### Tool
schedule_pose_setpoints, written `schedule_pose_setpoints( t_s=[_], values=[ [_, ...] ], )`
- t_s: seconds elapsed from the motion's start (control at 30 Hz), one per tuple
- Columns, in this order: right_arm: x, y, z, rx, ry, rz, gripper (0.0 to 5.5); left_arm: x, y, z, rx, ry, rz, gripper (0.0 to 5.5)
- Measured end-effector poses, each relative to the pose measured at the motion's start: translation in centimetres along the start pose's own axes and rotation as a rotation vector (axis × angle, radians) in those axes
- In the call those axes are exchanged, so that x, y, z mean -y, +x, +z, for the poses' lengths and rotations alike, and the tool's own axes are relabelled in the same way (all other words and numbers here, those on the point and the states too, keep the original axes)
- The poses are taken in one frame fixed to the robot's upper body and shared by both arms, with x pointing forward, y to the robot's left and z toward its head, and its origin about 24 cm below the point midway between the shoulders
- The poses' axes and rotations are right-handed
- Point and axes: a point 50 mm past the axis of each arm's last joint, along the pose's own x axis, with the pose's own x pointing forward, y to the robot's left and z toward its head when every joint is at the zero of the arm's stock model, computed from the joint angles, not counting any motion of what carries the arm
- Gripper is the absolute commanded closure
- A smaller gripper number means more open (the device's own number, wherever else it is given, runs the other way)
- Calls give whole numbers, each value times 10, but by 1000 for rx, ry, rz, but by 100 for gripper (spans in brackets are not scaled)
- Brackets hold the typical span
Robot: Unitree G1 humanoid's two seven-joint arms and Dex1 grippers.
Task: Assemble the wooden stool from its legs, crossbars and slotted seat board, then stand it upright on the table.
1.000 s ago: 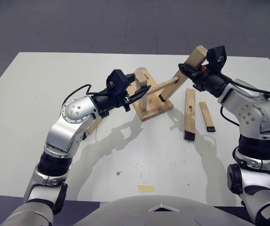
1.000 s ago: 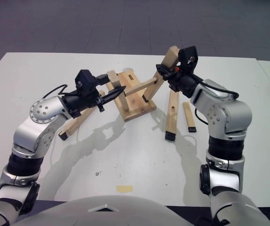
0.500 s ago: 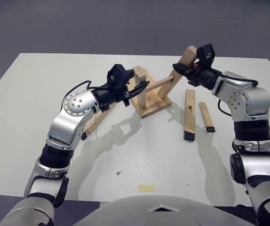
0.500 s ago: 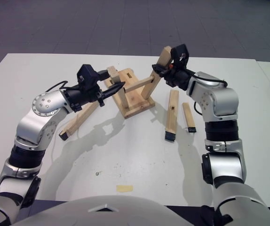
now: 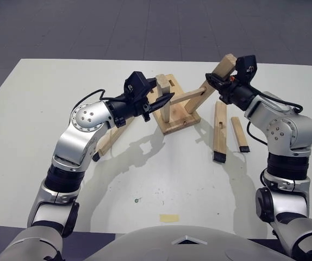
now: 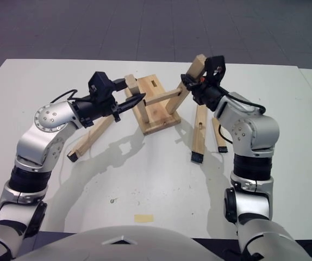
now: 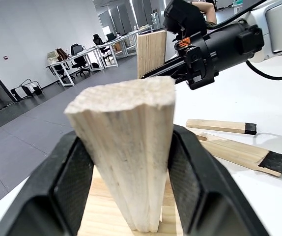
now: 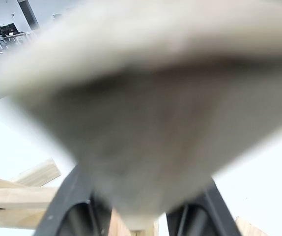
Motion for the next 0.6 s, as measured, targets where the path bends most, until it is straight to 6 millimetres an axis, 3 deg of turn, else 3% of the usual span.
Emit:
schedule_pose_setpoints(
  t_s=[0.1,0.3,0.43,0.6],
  values=[
    [-5,1,9,52,16,11,312,-4,-1,0,0,-7,30,341],
    [-12,-9,46,330,111,70,212,-3,-4,-12,-66,-66,48,223],
    [-6,-21,75,540,185,58,145,-3,-5,-8,-32,-117,80,154],
    [-2,-21,77,604,246,6,66,-1,-3,0,20,-172,107,71]
  ],
)
